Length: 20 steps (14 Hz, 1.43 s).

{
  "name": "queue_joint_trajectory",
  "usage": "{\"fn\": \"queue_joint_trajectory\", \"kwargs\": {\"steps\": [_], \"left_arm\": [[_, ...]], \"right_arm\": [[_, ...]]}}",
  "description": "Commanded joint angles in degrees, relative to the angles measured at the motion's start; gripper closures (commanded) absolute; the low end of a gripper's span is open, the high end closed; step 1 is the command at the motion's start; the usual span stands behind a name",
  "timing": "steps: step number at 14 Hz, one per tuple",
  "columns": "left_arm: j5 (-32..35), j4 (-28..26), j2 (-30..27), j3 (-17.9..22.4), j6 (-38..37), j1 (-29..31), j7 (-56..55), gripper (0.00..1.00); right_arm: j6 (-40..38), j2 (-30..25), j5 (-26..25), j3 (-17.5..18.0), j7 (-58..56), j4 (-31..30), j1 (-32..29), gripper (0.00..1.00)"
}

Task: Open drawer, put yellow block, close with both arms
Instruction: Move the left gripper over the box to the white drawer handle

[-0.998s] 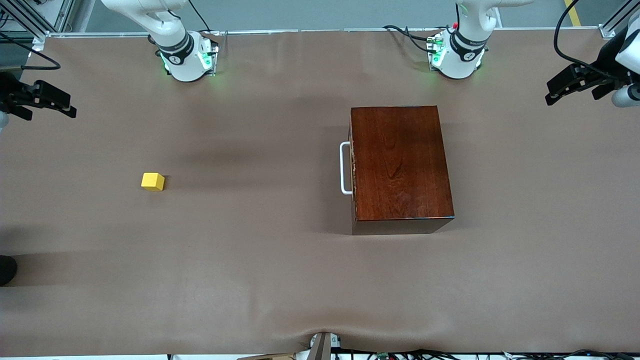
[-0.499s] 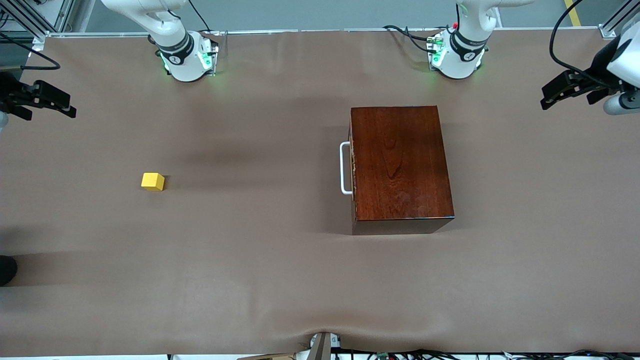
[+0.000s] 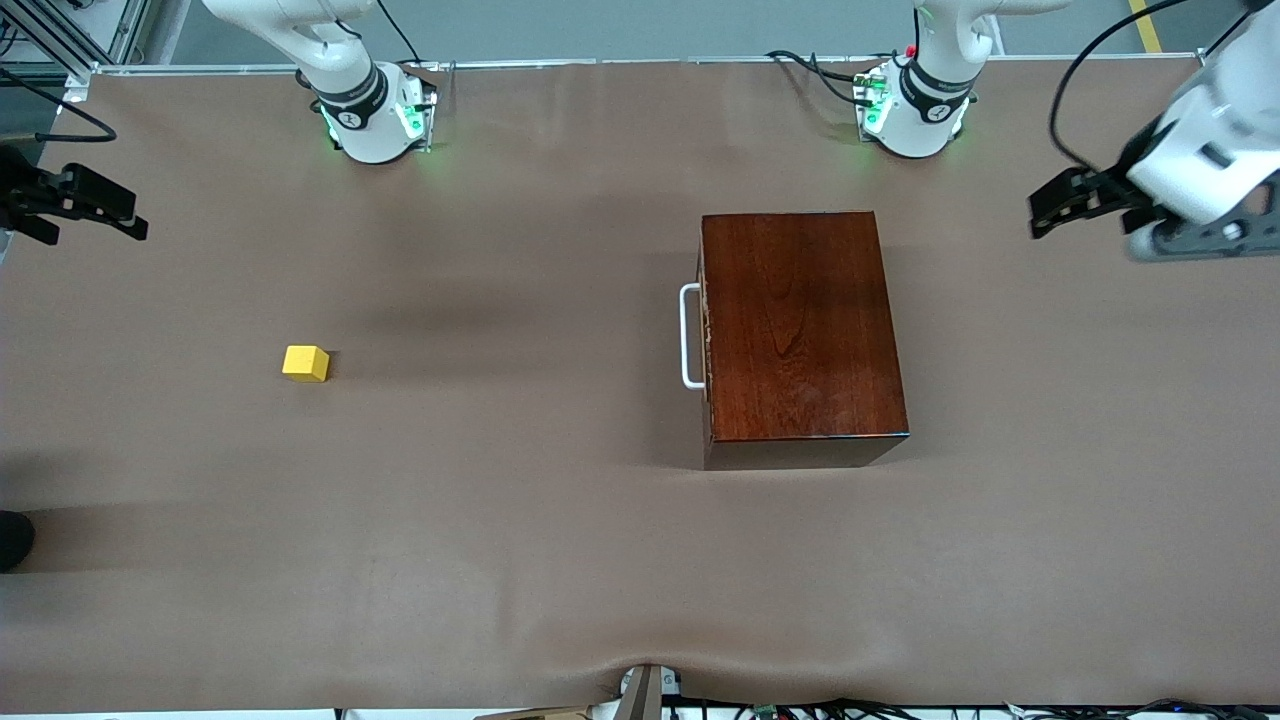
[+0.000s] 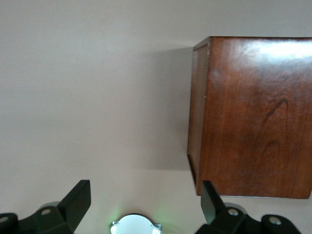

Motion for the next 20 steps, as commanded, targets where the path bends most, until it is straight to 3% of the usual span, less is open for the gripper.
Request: {"fn": "queue_joint_trajectory", "kwargs": {"steps": [1, 4, 7, 13, 20], "left_arm": [[-0.3, 7.5, 7.2, -2.8, -0.9, -4.1, -8.5, 0.0], [-0.2, 13.7, 14.5, -2.7, 0.9, -10.7, -15.5, 0.0], [0.2, 13.8, 17.9, -2.1, 6.2, -15.6, -17.4, 0.0], [7.4, 16.3, 27.6, -1.7, 14.4, -25.9, -26.2, 0.0], [9.8, 20.6, 36.1, 9.9, 21.8, -43.4, -31.7, 0.0]], "right_arm": [[0.0, -0.1, 0.4, -0.1, -0.5, 0.1, -0.2, 0.0], [0.4, 0.0, 0.4, -0.1, -0.5, 0.2, 0.2, 0.0], [0.3, 0.0, 0.4, 0.0, -0.5, 0.3, -0.1, 0.0], [1.2, 0.0, 0.4, 0.0, -0.4, 0.5, 0.2, 0.0], [0.5, 0.0, 0.4, 0.1, -0.4, 0.0, 0.1, 0.0]]}}
